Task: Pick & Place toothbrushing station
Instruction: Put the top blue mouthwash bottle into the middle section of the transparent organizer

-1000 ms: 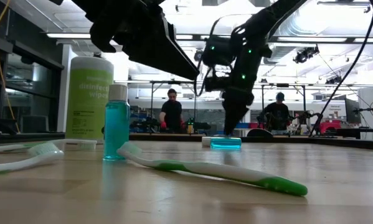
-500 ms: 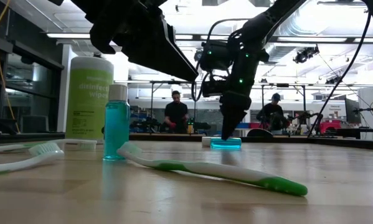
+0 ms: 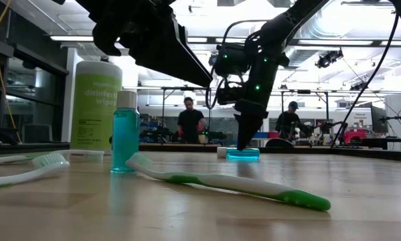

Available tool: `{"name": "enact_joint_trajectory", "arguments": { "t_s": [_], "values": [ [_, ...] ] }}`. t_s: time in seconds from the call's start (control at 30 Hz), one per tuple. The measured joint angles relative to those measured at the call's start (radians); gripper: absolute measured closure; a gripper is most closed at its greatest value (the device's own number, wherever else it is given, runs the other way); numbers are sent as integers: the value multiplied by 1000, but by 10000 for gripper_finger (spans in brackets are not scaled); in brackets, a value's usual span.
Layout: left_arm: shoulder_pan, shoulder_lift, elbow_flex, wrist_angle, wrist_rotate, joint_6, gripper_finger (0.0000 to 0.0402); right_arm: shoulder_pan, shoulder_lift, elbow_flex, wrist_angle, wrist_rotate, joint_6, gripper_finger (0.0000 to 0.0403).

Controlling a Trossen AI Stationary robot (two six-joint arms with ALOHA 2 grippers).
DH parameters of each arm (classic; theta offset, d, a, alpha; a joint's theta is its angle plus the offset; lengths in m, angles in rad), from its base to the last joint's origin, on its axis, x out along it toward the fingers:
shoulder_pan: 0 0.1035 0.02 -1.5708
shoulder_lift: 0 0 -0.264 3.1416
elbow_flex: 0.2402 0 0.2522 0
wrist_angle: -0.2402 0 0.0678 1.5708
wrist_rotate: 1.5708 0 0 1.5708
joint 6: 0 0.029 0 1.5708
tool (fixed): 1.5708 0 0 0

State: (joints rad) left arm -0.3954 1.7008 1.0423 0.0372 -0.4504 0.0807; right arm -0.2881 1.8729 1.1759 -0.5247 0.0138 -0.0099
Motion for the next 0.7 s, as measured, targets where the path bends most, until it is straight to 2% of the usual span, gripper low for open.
{"name": "enact_joint_trajectory", "arguments": {
  "t_s": [0.23, 0.43, 0.7],
  "values": [
    [0, 0, 0, 0, 0, -3, 280, 0, 0, 0, -5, 4, 17, 184],
    [-2, 0, 0, -1, 0, -3, 280, 0, 41, 0, -35, -65, 42, 184],
    [-16, 0, 0, -3, 0, -2, 280, 7, 81, 5, -27, -40, 40, 184]
  ]
}}
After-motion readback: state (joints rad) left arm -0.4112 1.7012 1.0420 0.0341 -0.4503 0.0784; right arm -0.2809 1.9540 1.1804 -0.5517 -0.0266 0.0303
